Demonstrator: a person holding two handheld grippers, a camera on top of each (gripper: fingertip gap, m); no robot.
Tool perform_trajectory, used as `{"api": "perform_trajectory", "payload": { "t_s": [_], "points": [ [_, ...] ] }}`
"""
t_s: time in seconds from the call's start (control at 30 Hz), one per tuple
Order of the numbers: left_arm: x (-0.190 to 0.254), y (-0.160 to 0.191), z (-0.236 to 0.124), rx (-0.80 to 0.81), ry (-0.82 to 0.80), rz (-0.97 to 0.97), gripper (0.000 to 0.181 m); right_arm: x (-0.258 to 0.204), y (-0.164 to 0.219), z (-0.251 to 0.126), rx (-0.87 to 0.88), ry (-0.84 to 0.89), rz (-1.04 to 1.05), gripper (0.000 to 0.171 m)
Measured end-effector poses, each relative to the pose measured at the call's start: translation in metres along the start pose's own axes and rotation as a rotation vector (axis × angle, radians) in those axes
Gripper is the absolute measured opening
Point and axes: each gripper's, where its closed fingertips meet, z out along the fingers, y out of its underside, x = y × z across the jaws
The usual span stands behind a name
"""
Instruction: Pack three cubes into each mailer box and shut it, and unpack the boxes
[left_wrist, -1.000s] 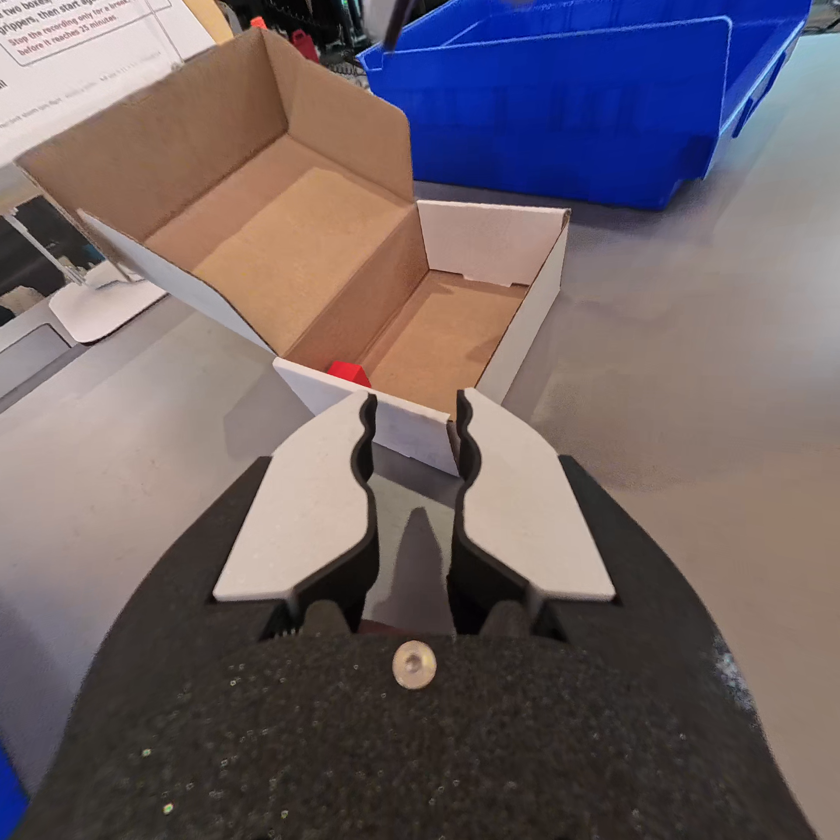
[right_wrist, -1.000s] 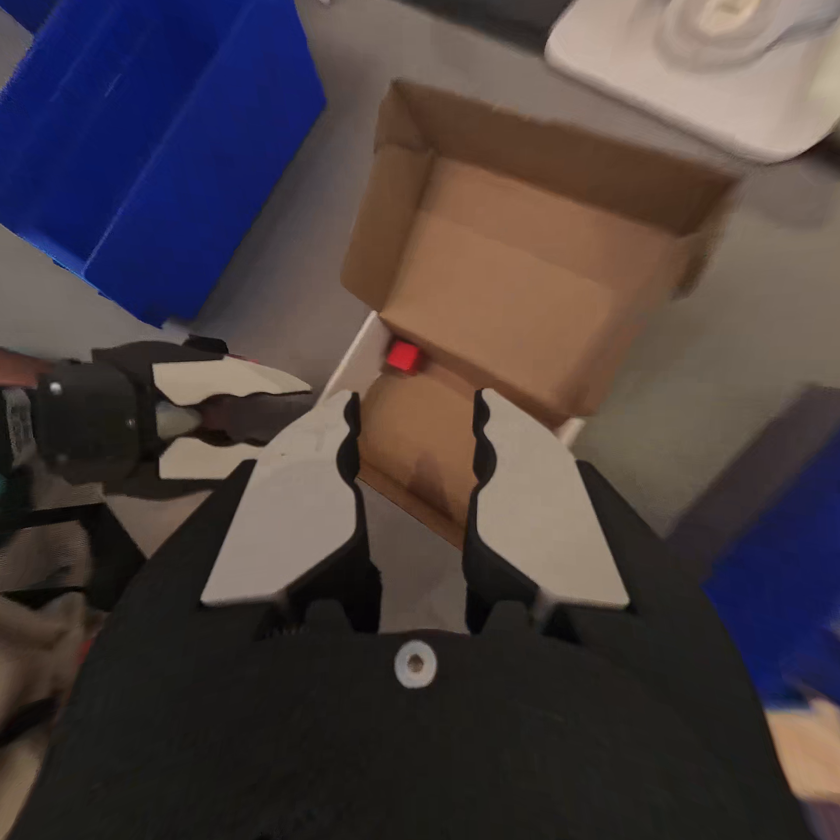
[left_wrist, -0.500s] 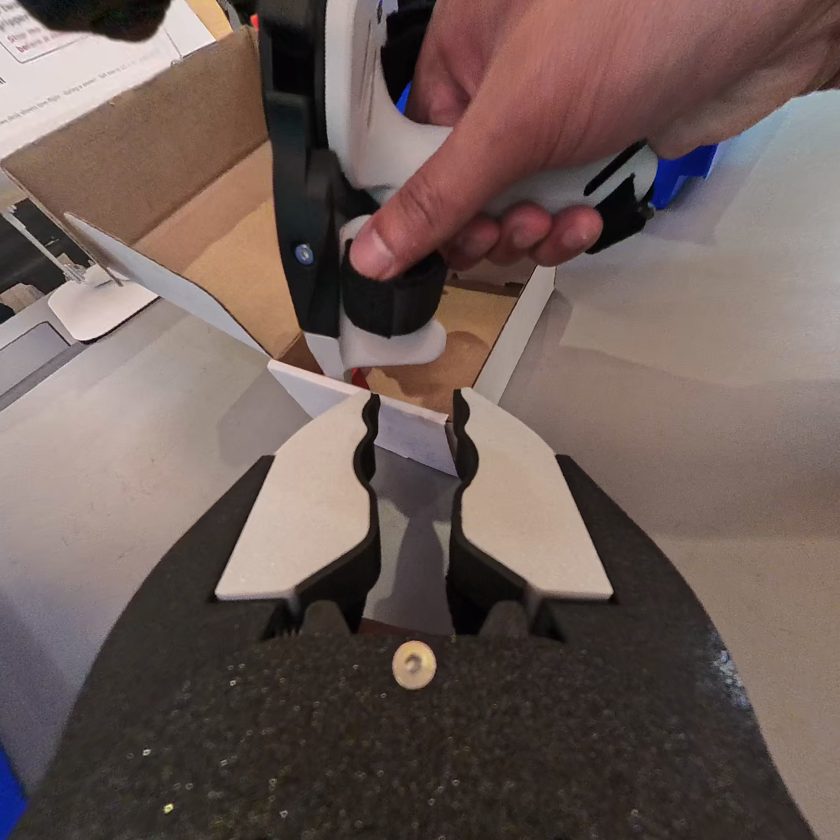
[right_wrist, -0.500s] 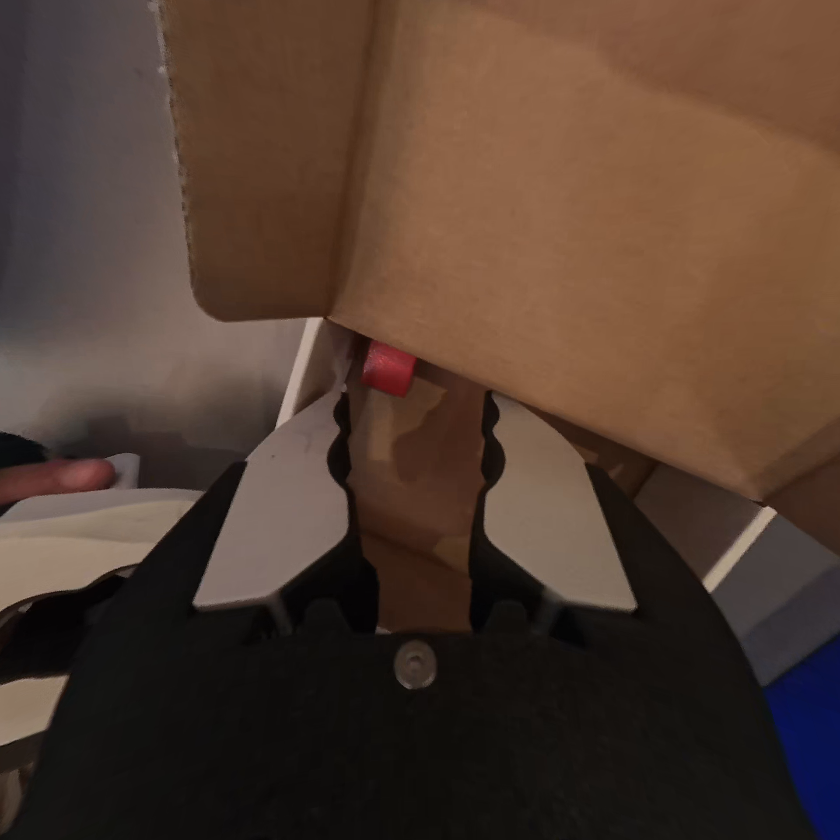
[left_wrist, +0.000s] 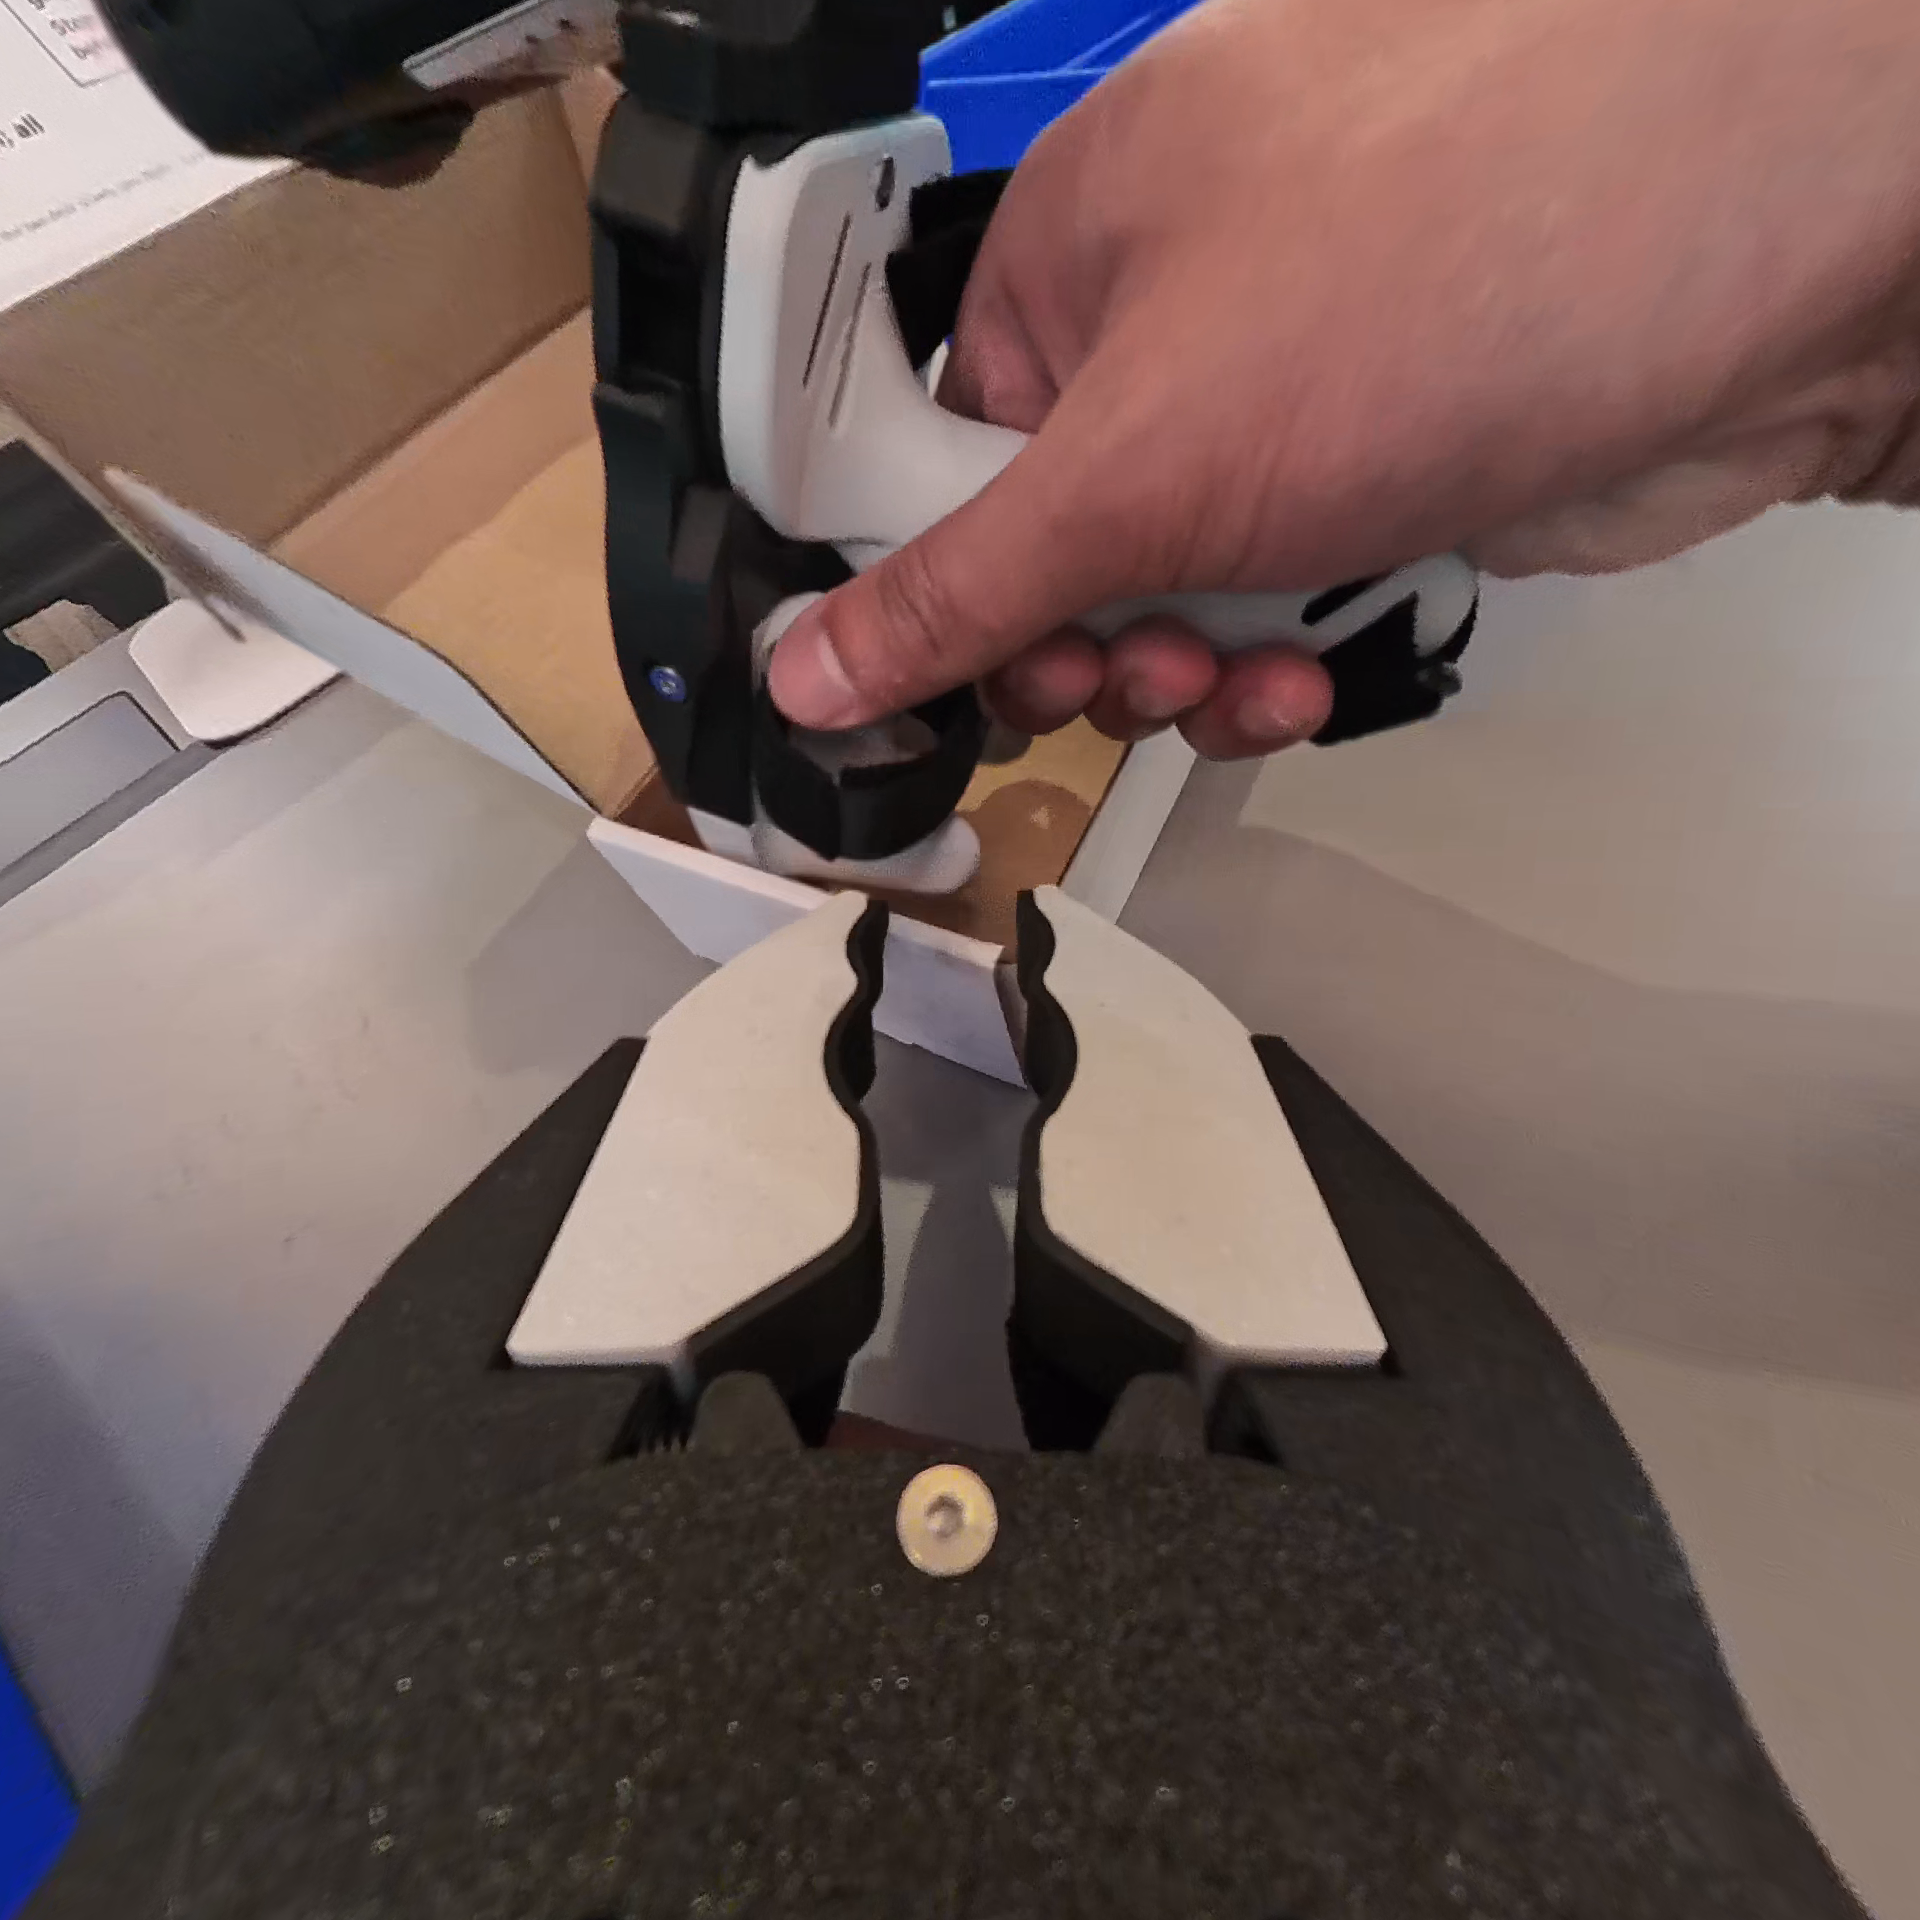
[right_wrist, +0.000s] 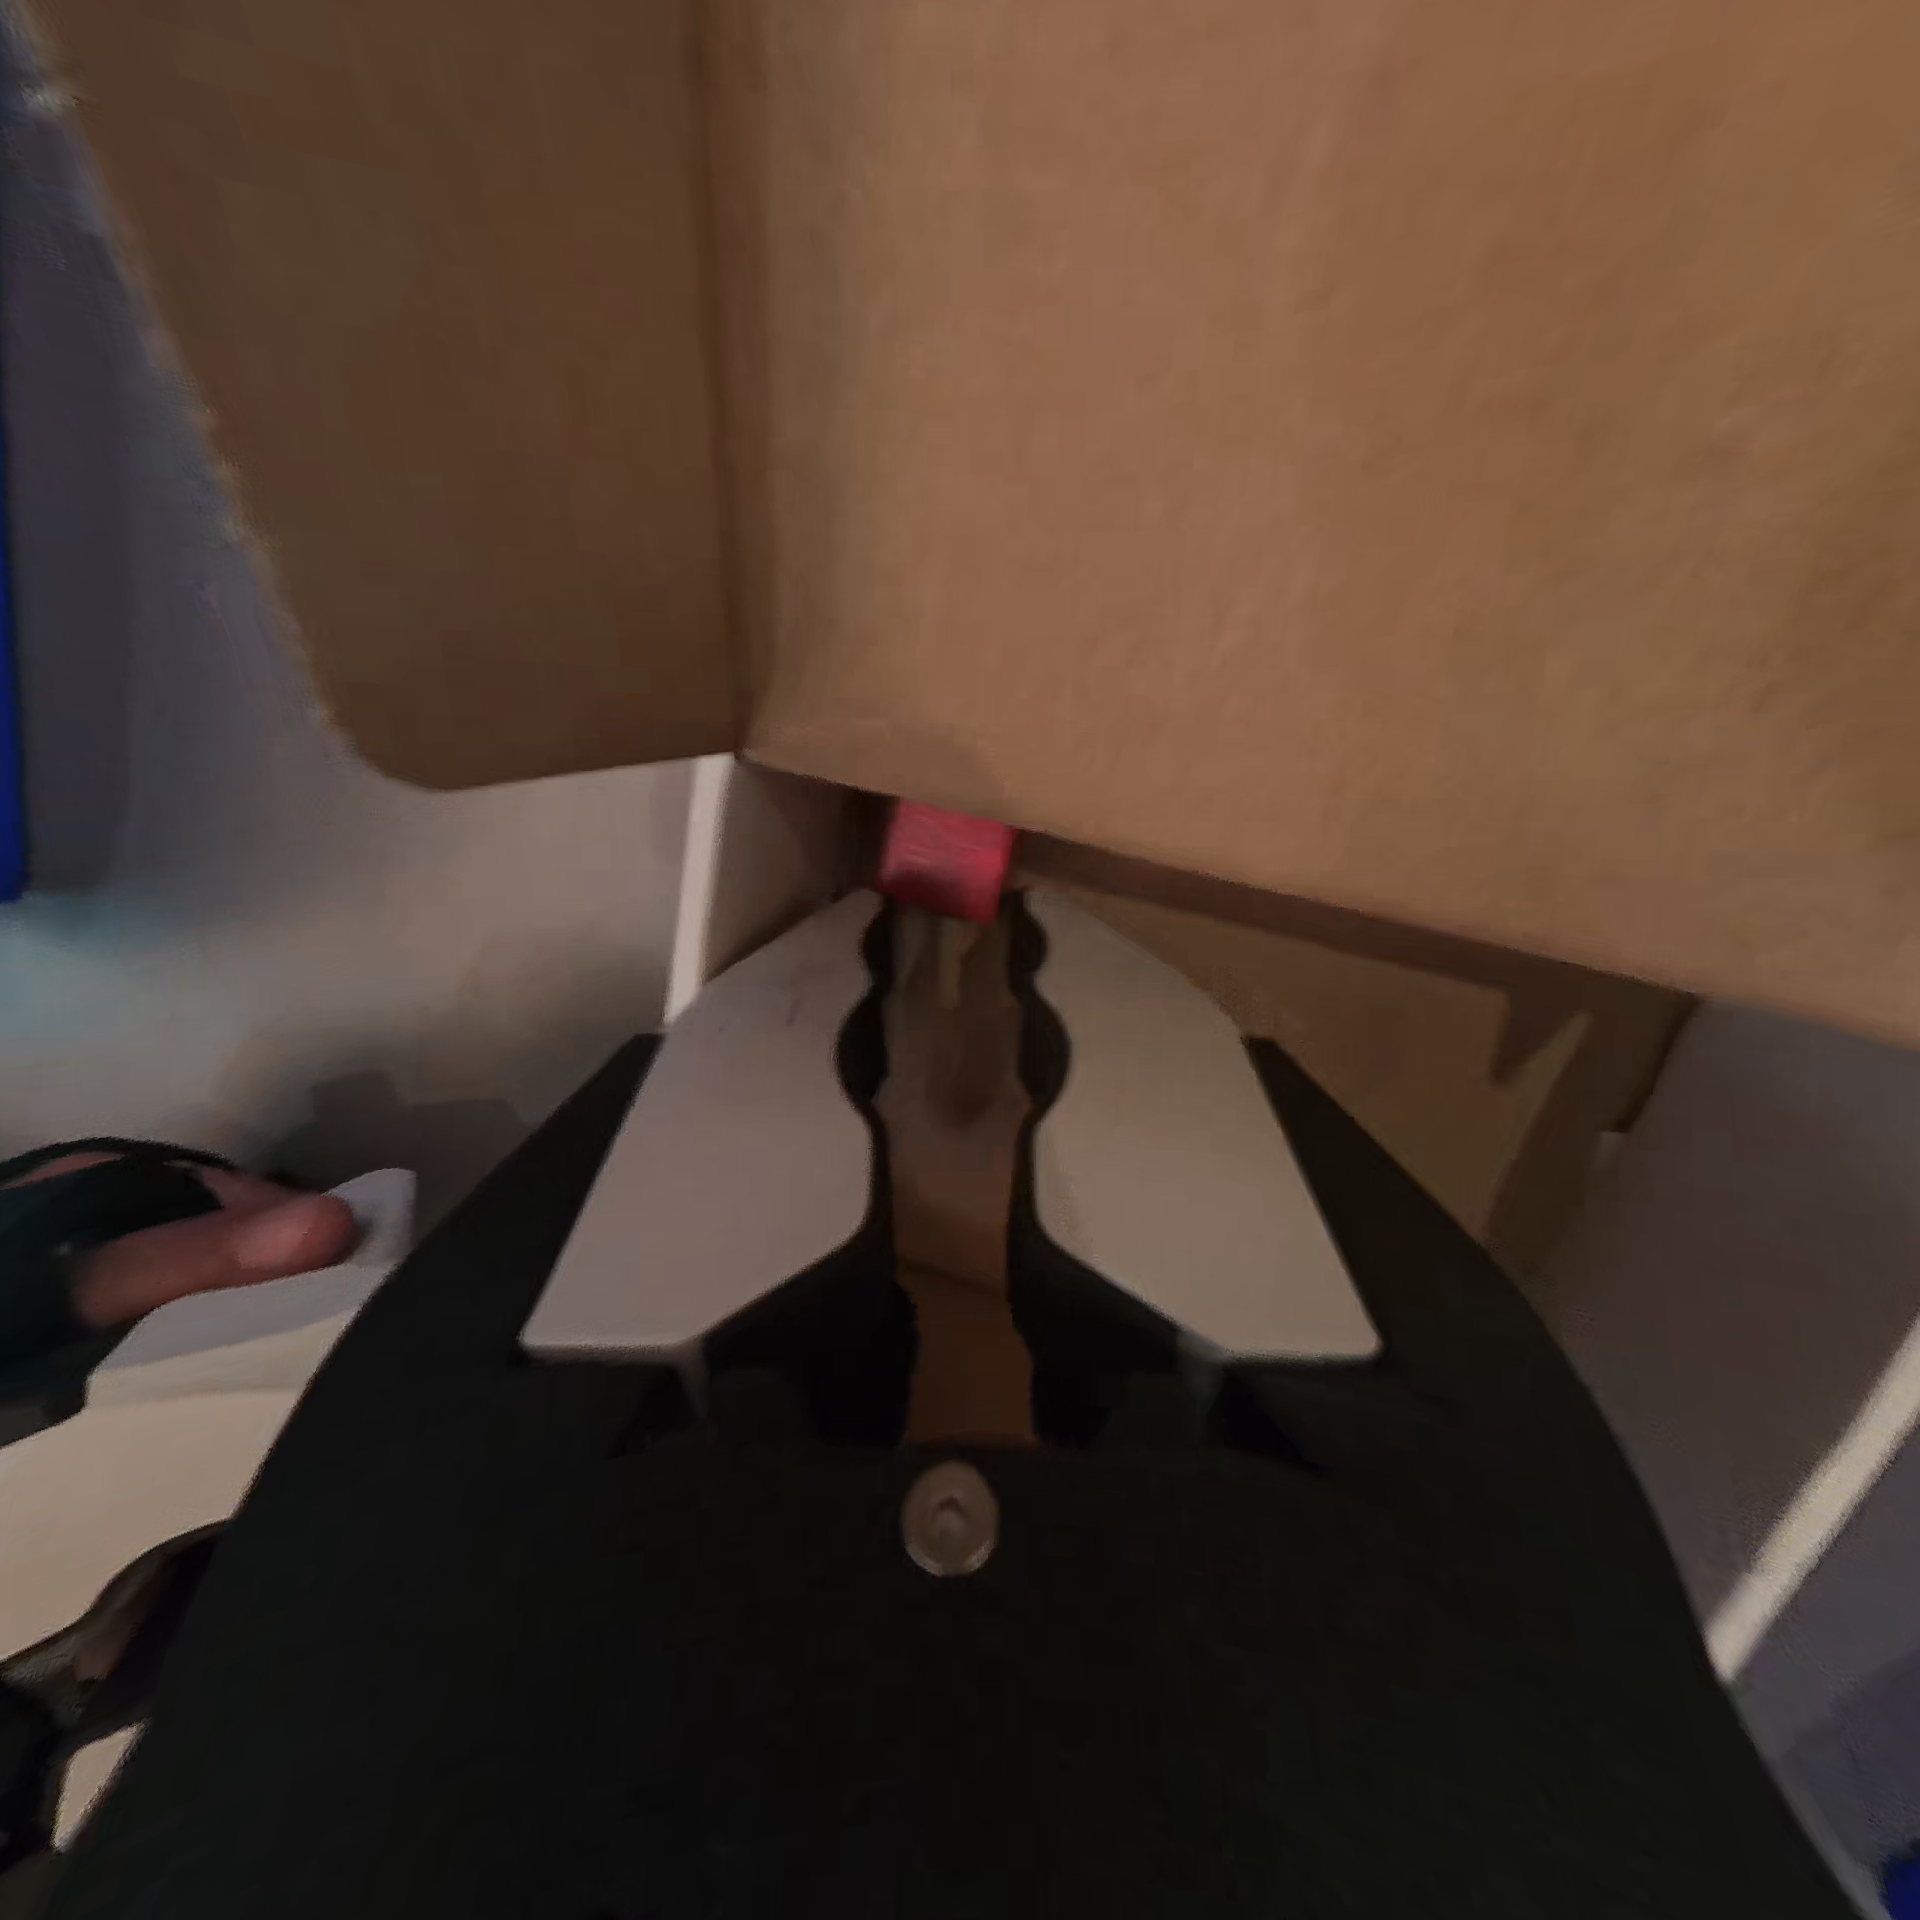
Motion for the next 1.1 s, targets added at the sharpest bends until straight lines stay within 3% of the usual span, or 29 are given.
{"api": "perform_trajectory", "payload": {
  "t_s": [0.13,0.23,0.33,0.5,0.7,0.77,0.93,1.1],
  "points": [
    [-0.001,0.000,0.000,-0.003,0.013,-0.021,0.024,0.001,0.003,-0.002,0.014,0.015,-0.005,0.000],
    [-0.001,0.000,0.000,-0.003,0.013,-0.020,0.024,0.001,0.003,-0.014,0.042,-0.001,-0.002,0.000],
    [0.000,0.000,0.000,-0.003,0.011,-0.017,0.024,-0.001,-0.001,-0.027,0.087,-0.031,0.001,0.018],
    [0.000,0.000,0.000,-0.002,0.009,-0.015,0.024,-0.005,-0.008,-0.020,0.067,-0.064,0.017,0.032],
    [0.000,0.000,0.000,0.000,0.009,-0.012,0.024,-0.001,-0.012,-0.004,0.037,-0.080,0.056,0.035],
    [0.000,0.000,0.000,0.000,0.009,-0.012,0.024,0.004,-0.009,-0.006,0.023,-0.054,0.043,0.041],
    [0.000,0.000,0.000,-0.001,0.011,-0.008,0.024,0.025,0.002,-0.016,0.004,0.038,0.025,0.035],
    [0.000,0.000,0.000,-0.001,0.007,-0.004,0.024,0.020,-0.003,-0.022,0.035,-0.021,0.039,0.035]
  ]
}}
